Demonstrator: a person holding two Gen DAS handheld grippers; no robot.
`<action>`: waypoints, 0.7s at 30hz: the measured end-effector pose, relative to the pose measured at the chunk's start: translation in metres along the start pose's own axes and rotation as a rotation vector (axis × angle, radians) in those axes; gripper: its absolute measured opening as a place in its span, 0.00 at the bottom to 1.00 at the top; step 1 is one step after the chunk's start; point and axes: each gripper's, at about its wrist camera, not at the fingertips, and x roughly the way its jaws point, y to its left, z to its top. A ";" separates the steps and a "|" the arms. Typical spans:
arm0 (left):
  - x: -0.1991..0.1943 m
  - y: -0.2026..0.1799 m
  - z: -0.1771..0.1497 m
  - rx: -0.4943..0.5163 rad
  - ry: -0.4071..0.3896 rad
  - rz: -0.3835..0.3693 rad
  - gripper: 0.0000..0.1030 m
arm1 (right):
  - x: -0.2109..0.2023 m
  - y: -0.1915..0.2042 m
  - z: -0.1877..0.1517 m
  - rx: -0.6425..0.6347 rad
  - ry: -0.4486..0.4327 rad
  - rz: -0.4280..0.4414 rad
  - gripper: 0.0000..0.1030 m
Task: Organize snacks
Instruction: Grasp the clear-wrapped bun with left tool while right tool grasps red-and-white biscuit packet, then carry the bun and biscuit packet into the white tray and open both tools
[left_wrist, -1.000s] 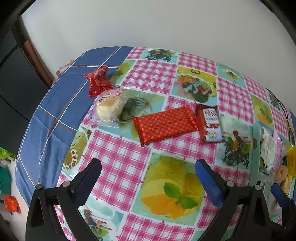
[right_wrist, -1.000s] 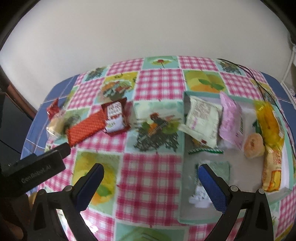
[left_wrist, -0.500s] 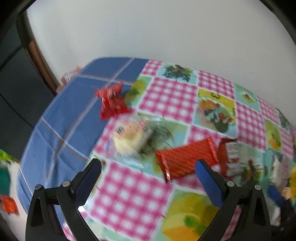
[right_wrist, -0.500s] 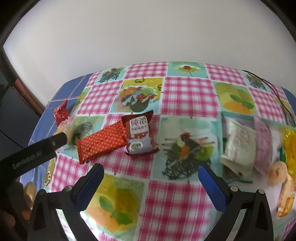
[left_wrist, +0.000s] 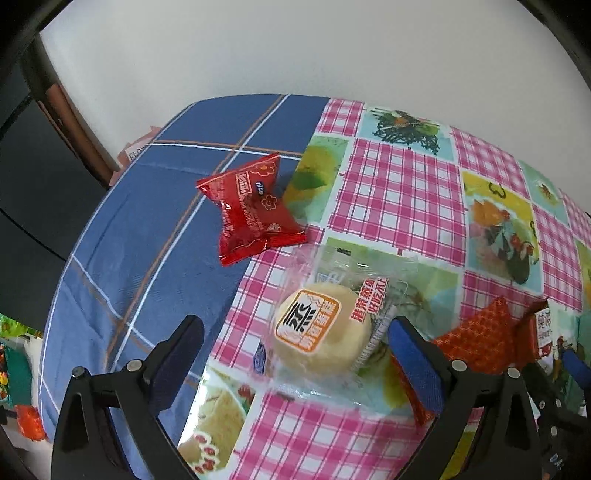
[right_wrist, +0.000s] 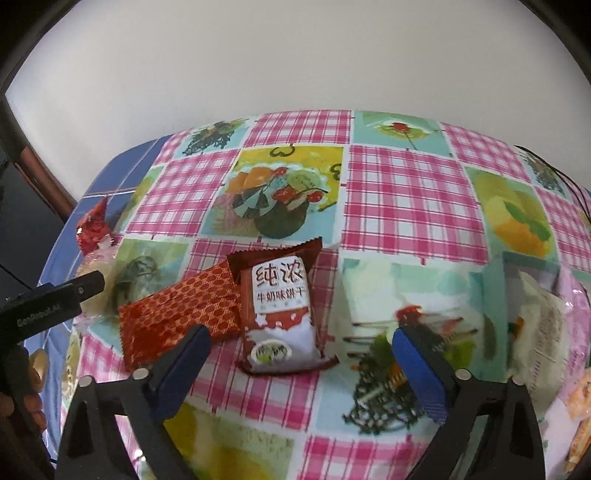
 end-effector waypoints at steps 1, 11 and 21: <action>0.003 0.000 0.001 0.003 0.000 -0.001 0.91 | 0.003 0.002 0.001 -0.005 0.002 0.001 0.91; 0.014 -0.009 0.003 0.016 0.014 -0.007 0.55 | 0.012 0.008 0.005 -0.035 -0.006 0.003 0.61; -0.001 -0.012 -0.013 -0.024 0.023 0.027 0.53 | 0.003 0.002 0.000 -0.004 0.016 0.031 0.41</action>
